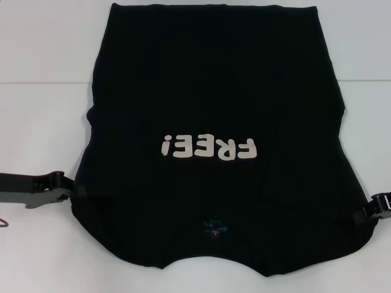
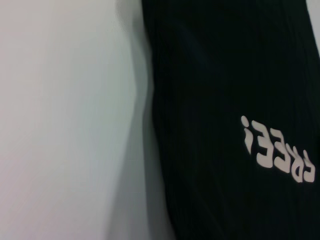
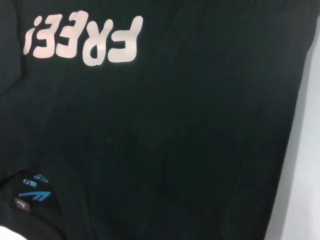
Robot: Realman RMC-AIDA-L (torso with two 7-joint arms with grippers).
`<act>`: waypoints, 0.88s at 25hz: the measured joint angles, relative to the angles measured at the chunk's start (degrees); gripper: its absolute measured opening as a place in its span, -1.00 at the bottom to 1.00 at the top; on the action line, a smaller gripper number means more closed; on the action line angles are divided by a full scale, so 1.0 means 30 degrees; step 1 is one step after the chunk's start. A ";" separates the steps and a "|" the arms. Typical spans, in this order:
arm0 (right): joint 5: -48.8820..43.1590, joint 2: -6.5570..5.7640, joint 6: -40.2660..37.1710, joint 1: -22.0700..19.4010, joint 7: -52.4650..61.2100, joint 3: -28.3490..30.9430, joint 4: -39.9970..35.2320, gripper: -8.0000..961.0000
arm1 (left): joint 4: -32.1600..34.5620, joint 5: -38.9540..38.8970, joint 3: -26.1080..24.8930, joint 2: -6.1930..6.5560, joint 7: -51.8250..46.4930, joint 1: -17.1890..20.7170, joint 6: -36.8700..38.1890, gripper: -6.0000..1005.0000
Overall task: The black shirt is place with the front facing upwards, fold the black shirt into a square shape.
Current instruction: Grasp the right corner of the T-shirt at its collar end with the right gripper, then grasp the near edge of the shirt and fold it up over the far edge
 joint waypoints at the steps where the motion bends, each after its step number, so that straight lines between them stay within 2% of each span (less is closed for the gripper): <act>1: -0.0002 -0.0003 0.0001 0.0001 0.0001 0.0000 0.0001 -0.77 | 0.0000 0.0000 0.0000 0.0000 0.0000 0.0000 0.0000 -0.92; 4: -0.0009 -0.0027 0.0000 0.0001 -0.0003 0.0001 0.0000 -0.89 | 0.0000 -0.0368 0.0000 -0.0001 0.0209 0.0069 0.0075 -0.92; 10: 0.0010 -0.0123 -0.0464 -0.0007 -0.0449 0.0117 -0.0049 -0.90 | -0.0172 -0.0617 0.0001 0.0109 0.0642 0.0135 0.0790 -0.92; 17: 0.0103 -0.0506 -0.2753 -0.0486 -0.1800 0.0531 -0.0228 -0.91 | -0.0207 -0.0593 -0.0001 0.0673 0.0861 0.0441 0.3768 -0.92; 22: 0.0058 -0.0826 -0.5109 -0.1357 -0.2973 0.0690 -0.0242 -0.92 | -0.0214 -0.0166 0.0100 0.0819 0.0970 0.0906 0.6287 -0.92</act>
